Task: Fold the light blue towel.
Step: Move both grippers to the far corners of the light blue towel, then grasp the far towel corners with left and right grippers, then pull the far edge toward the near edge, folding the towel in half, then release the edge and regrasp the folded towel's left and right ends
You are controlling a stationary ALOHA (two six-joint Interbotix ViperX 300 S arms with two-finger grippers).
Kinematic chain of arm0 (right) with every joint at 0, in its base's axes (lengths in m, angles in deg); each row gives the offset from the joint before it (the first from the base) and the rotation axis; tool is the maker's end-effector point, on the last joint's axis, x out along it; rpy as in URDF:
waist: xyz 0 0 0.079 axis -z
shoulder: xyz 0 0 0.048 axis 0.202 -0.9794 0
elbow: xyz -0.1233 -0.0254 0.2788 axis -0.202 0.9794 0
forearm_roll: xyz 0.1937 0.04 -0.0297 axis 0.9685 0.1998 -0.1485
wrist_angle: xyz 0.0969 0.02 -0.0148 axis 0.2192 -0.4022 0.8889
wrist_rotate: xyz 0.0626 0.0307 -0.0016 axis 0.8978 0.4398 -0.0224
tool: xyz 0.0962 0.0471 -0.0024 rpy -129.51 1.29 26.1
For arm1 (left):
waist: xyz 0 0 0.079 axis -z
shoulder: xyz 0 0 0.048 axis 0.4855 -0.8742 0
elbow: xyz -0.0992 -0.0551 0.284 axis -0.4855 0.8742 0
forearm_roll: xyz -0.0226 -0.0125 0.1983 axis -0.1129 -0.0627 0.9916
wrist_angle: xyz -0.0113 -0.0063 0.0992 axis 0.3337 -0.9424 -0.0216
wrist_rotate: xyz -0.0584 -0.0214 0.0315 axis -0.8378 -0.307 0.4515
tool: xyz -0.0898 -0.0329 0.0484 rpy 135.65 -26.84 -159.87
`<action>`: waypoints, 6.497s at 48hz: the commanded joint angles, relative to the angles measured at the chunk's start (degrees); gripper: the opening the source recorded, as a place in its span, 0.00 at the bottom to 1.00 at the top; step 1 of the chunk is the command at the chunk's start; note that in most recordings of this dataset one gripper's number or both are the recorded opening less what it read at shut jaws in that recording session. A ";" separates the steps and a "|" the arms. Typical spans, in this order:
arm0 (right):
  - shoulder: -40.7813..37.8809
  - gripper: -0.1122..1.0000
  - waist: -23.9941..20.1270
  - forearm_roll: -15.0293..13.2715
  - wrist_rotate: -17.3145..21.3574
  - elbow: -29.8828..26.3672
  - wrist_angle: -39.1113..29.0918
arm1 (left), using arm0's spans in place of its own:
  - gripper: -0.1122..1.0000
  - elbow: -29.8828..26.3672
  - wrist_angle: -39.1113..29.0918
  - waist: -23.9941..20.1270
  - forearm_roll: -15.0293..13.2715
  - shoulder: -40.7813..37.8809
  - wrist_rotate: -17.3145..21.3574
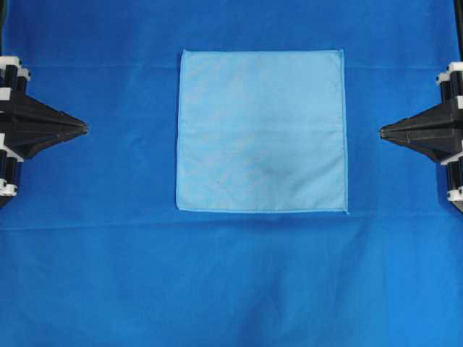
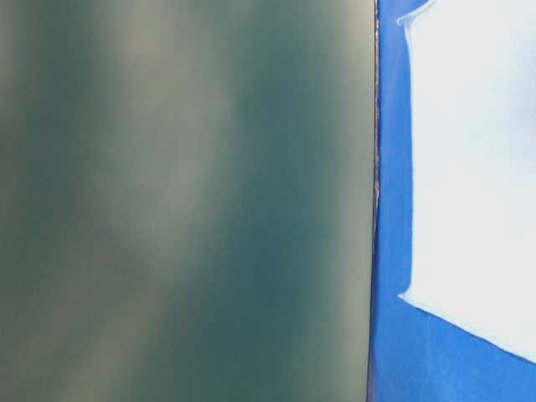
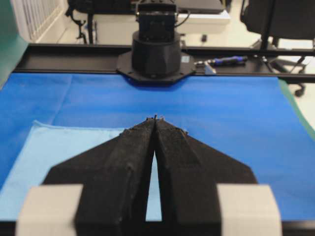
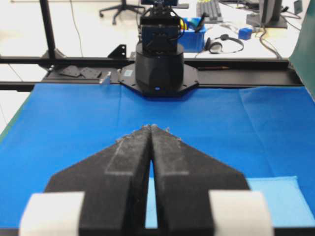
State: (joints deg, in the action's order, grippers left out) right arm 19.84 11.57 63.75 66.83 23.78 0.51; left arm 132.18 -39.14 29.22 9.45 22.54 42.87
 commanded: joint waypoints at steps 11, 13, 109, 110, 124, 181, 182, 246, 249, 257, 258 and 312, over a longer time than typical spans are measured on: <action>-0.70 0.10 9.23 2.29 0.97 -2.90 -8.00 | 0.10 -4.31 1.14 -7.12 -0.97 -11.43 0.97; -0.97 0.10 11.34 2.37 0.97 -2.81 -9.23 | 0.10 -4.75 1.23 -8.79 -0.97 -13.27 0.97; -57.04 0.12 42.89 -0.88 2.02 -12.74 -4.22 | 0.11 -25.93 4.31 -33.75 -0.88 -71.10 8.79; -56.95 0.12 42.89 -0.79 2.02 -12.66 -4.22 | 0.11 -25.93 4.13 -33.75 -0.88 -71.02 8.79; -51.06 0.12 42.71 0.26 2.20 -12.22 -5.19 | 0.11 -25.93 1.05 -33.75 -0.97 -64.42 11.43; -34.45 0.12 7.82 1.67 22.59 -3.34 -21.53 | 0.11 -16.08 -8.09 -0.97 -1.23 -52.03 7.38; -34.54 0.12 7.29 1.67 23.03 -3.34 -21.53 | 0.11 -16.17 -7.91 -0.35 -1.23 -52.21 7.03; -31.90 0.65 -0.62 -2.99 26.89 -8.26 -27.86 | 0.65 -16.61 -7.82 0.00 -1.14 -48.43 7.29; -31.38 0.65 1.85 -4.57 26.89 -7.91 -28.13 | 0.65 -17.05 -7.91 -1.49 -1.14 -48.78 8.17; -32.17 0.65 9.32 -8.44 26.89 -7.73 -28.39 | 0.65 -18.46 -7.91 -5.19 -1.23 -50.54 9.58; -32.61 0.65 10.37 -9.40 26.89 -7.73 -28.39 | 0.65 -18.54 -8.00 -5.54 -1.14 -50.98 9.84; -47.90 0.42 20.92 -15.29 26.81 -9.05 -21.71 | 0.50 -20.30 -9.23 -14.41 -1.14 -63.72 13.71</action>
State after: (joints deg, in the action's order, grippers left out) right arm -28.41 32.31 48.63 93.82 15.61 -21.47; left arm 112.49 -46.96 15.34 8.31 -41.53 56.41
